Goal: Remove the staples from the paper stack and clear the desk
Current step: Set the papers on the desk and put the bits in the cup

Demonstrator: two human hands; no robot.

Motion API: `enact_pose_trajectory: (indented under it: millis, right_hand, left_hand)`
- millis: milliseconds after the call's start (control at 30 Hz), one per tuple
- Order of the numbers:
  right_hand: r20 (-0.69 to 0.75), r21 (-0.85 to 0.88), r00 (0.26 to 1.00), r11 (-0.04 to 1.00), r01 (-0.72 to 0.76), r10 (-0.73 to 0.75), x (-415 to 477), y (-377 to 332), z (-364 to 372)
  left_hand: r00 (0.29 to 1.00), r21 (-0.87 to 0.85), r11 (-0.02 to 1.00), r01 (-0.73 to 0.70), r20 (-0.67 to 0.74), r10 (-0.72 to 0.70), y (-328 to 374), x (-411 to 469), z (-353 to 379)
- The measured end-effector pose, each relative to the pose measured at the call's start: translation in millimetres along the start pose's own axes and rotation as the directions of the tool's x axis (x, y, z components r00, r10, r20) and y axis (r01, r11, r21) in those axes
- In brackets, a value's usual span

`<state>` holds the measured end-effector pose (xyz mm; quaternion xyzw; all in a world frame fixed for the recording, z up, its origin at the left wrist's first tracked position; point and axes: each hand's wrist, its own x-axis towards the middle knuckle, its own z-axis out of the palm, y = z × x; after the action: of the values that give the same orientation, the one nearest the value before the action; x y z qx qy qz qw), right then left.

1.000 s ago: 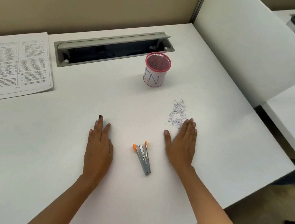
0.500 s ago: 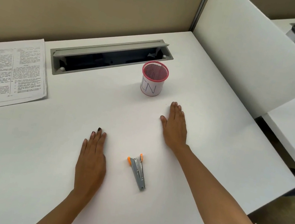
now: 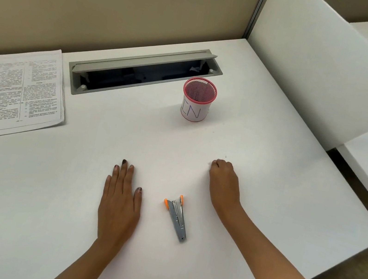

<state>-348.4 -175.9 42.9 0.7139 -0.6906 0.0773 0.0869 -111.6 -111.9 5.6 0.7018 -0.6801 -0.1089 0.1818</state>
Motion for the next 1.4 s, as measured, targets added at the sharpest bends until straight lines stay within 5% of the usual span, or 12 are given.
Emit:
enact_pose_trajectory:
  millis: [133,233,367,567,633,700,833,967,1033,1200,1400]
  right_hand:
    - [0.125,0.197,0.991,0.978,-0.063,0.039,15.2,9.7,-6.9]
    - [0.218,0.395,0.95,0.87,-0.296,0.224,29.9,23.1,-6.7]
    - [0.416,0.69,0.773,0.387,-0.612,0.479,46.5,42.6,-20.4]
    - [0.661,0.73,0.702,-0.441,-0.522,0.263,83.3,45.4,-37.7]
    - [0.685,0.656,0.699,-0.591,-0.47,0.205,107.1,36.9,-42.9]
    - [0.662,0.642,0.73,-0.633,-0.433,0.172,131.0,25.6,-50.3]
    - [0.552,0.793,0.793,-0.456,-0.404,0.256,170.2,5.9,-64.1]
    - [0.228,0.852,0.849,0.325,-0.411,0.476,196.2,-12.2,-66.8]
    - [0.063,0.766,0.906,0.562,-0.314,0.419,201.4,-17.4,-70.0]
    - [-0.088,0.642,0.954,0.749,-0.166,0.286,212.0,-19.9,-68.8]
    - [-0.192,0.672,0.964,0.74,-0.006,0.183,204.9,-22.6,-62.3]
  left_hand:
    - [1.0,0.003,1.0,0.004,-0.004,-0.004,-0.3,0.2,1.7]
    - [1.0,0.027,1.0,-0.003,0.002,0.003,-1.3,0.2,2.5]
    - [1.0,0.058,0.998,-0.013,0.008,0.012,-1.6,-0.9,3.1]
    - [1.0,0.081,0.997,-0.013,0.013,0.012,-0.9,-0.2,2.9]
    - [1.0,0.086,0.996,-0.015,0.015,0.014,-0.3,0.0,2.9]
    - [1.0,0.08,0.997,-0.012,0.01,0.011,-0.5,-0.3,1.6]
    - [1.0,0.074,0.997,-0.011,0.009,0.011,0.5,-0.6,1.0]
    - [1.0,0.076,0.997,-0.008,0.008,0.007,0.9,0.2,0.5]
    - [1.0,0.076,0.997,-0.007,0.008,0.006,1.8,0.1,0.3]
    - [1.0,0.077,0.997,-0.009,0.007,0.008,2.1,0.7,-0.5]
    - [1.0,0.084,0.996,-0.01,0.011,0.009,2.5,1.0,-1.4]
